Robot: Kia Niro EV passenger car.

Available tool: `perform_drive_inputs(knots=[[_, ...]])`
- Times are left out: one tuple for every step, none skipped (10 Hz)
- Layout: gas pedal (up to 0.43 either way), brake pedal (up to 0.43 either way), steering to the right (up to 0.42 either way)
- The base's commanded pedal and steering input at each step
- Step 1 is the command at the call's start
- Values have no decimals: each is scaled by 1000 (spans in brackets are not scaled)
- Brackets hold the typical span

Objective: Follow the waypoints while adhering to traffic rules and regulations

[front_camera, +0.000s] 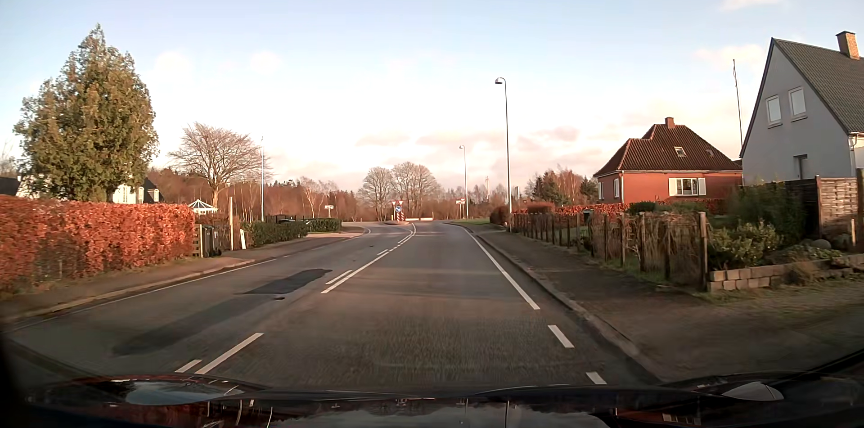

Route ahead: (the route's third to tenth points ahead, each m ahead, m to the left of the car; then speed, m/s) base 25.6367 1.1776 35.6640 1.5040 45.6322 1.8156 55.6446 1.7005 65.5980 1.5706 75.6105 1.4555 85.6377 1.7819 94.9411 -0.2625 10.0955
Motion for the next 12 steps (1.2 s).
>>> perform_drive_inputs(knots=[[79, 0, 4], [79, 0, 4], [79, 0, 3], [79, 0, 3], [79, 0, 4], [79, 0, 3], [79, 0, 0], [118, 0, -13], [157, 0, -18], [157, 0, -18], [157, 0, -18], [157, 0, -18]])
